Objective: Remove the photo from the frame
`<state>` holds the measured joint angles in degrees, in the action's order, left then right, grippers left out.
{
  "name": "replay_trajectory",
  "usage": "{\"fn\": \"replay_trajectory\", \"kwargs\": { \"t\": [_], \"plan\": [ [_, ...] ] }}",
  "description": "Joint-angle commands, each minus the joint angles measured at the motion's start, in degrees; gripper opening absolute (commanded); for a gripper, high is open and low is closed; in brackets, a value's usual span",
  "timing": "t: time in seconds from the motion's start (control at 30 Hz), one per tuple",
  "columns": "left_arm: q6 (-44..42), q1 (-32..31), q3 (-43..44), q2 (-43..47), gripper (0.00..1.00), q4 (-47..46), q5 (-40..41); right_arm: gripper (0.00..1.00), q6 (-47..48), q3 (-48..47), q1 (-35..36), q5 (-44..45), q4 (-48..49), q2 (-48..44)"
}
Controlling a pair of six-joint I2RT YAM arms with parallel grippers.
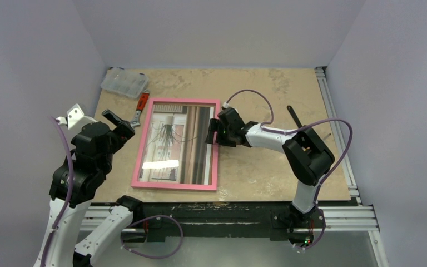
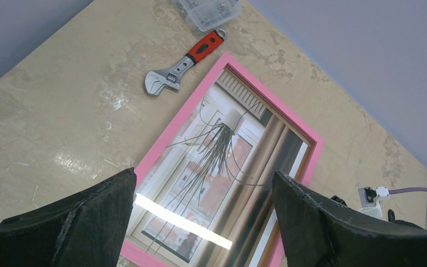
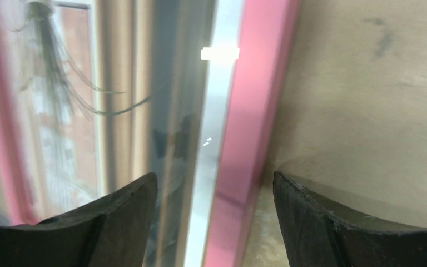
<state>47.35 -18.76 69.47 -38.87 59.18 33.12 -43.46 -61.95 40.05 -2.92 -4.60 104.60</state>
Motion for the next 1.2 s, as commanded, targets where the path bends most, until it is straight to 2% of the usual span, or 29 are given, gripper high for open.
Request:
{"fn": "replay_trajectory", "kwargs": {
  "t": [0.0, 0.13, 0.37, 0.6, 0.83, 0.93, 1.17],
  "plan": [
    [-0.8, 0.3, -0.5, -1.1, 0.88, -2.3, -1.1, 0.75, 1.6, -3.4, 4.1, 17.8, -16.2, -1.0],
    [-0.7, 0.3, -0.9, -1.3, 0.88, -2.5, -1.7, 0.68, 0.9, -6.4, 7.8, 23.3, -20.5, 0.4],
    [-0.4, 0.3, -1.0, -1.0, 0.88, -2.1, -2.0, 0.46, -1.7, -12.3, 12.5, 30.5, -27.1, 5.1],
    [-0.4, 0.3, -1.7, -0.6, 0.88, -2.0, -1.8, 0.25, -1.5, -16.2, 12.8, 28.4, -28.5, 5.8],
    [-0.3, 0.3, -2.1, -0.5, 0.88, -2.2, -2.1, 0.11, -1.9, -20.0, 12.7, 25.2, -30.4, 3.7],
    [-0.4, 0.4, -2.1, -0.2, 0.88, -2.2, -1.9, 0.00, -2.0, -21.4, 12.0, 22.4, -31.1, 2.3],
    [-0.3, 0.3, -2.0, -0.2, 0.88, -2.4, -2.3, 0.00, -0.3, -19.3, 6.8, 14.7, -30.3, -3.7]
  ]
}}
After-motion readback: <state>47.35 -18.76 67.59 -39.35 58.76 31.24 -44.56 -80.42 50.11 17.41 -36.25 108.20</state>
